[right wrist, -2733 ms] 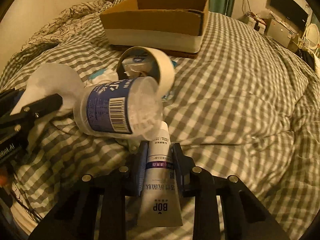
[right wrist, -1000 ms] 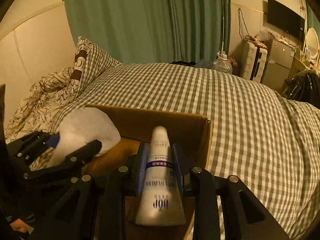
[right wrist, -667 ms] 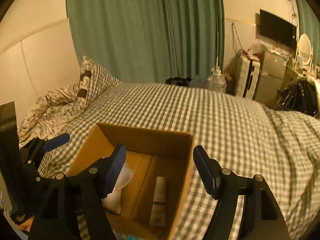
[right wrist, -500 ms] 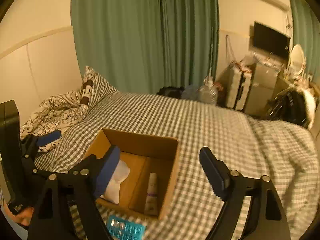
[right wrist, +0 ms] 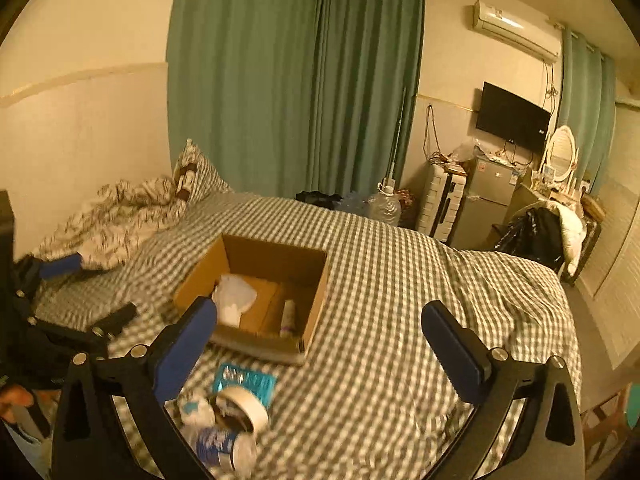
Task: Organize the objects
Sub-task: 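Grasp the blue-labelled bottle with the right tool while the left tool grasps the star toy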
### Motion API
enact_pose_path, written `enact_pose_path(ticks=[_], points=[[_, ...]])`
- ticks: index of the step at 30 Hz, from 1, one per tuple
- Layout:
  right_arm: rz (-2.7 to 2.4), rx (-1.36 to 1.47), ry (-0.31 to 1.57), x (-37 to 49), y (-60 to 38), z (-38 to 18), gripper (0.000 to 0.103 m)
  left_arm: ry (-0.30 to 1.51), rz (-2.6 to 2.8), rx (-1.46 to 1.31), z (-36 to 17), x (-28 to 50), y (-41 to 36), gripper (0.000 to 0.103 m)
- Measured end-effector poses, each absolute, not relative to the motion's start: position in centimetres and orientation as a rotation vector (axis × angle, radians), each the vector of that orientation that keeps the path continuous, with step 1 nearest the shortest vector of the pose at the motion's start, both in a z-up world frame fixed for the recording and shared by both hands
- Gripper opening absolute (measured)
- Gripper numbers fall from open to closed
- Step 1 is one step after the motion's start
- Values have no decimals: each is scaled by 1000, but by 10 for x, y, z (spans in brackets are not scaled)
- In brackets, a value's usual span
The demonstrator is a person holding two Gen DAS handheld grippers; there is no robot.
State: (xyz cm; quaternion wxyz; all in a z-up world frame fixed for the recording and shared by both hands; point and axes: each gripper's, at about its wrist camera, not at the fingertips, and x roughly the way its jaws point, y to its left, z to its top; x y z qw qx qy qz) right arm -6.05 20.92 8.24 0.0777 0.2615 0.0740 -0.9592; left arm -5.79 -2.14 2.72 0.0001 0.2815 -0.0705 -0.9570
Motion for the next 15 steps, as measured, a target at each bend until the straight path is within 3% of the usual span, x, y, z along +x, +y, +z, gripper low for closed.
enact_pose_path(ticks=[7, 15], points=[[-2871, 853, 163, -12, 200, 18, 103, -72, -2924, 961, -30, -10, -39, 103], [-2751, 1101, 150, -8, 179, -79, 103, -195, -2868, 986, -68, -8, -32, 103]])
